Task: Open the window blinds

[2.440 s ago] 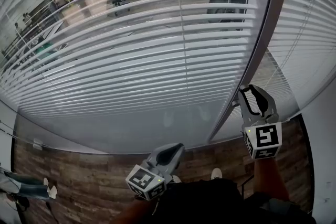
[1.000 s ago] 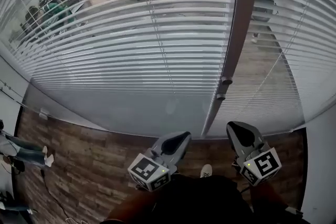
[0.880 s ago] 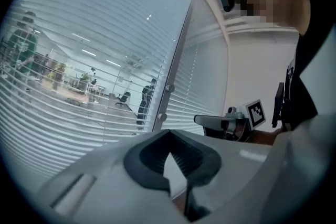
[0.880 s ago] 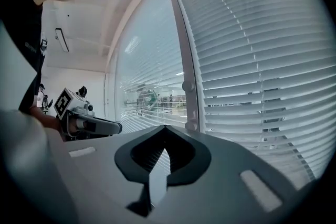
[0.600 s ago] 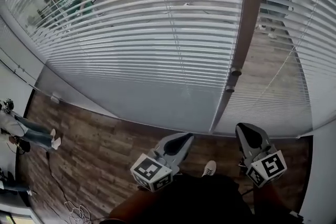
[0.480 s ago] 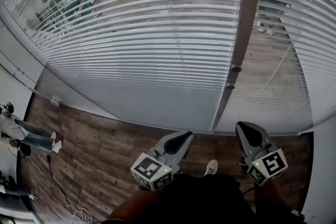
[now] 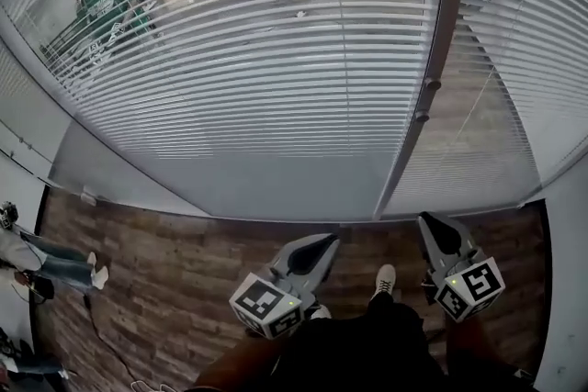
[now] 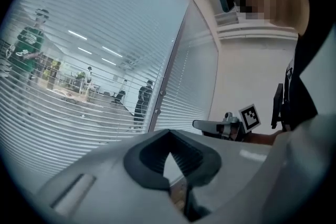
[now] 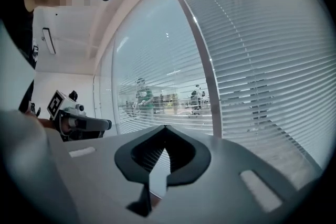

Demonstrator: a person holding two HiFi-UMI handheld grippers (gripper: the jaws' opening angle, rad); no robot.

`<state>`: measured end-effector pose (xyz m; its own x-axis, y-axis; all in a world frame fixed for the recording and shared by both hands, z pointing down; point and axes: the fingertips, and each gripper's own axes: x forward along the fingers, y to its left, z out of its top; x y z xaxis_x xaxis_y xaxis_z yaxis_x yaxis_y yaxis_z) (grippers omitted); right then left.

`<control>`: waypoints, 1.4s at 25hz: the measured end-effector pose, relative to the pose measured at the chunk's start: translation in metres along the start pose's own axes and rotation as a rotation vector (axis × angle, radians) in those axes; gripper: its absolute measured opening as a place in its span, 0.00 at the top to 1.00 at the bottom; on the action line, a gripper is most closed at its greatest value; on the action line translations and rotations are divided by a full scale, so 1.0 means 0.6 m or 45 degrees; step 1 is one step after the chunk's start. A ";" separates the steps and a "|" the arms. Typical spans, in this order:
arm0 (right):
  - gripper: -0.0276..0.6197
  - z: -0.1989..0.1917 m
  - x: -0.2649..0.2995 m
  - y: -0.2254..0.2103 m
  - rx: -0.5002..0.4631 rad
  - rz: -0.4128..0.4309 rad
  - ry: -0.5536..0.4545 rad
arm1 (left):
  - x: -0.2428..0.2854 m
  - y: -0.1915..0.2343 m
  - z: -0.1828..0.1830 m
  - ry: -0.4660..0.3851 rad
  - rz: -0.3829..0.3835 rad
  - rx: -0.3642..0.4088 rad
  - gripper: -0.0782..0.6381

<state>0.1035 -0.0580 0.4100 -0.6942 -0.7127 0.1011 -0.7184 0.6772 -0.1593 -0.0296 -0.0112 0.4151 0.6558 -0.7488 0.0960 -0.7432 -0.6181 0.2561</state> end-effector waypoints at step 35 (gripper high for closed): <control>0.92 -0.036 -0.128 0.059 -0.048 0.054 0.050 | -0.009 -0.113 -0.016 -0.029 -0.041 0.057 0.89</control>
<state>0.1306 0.0245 0.4180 -0.7248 -0.6758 0.1337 -0.6889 0.7137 -0.1271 0.0187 0.0369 0.4066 0.6766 -0.7334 0.0665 -0.7274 -0.6515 0.2157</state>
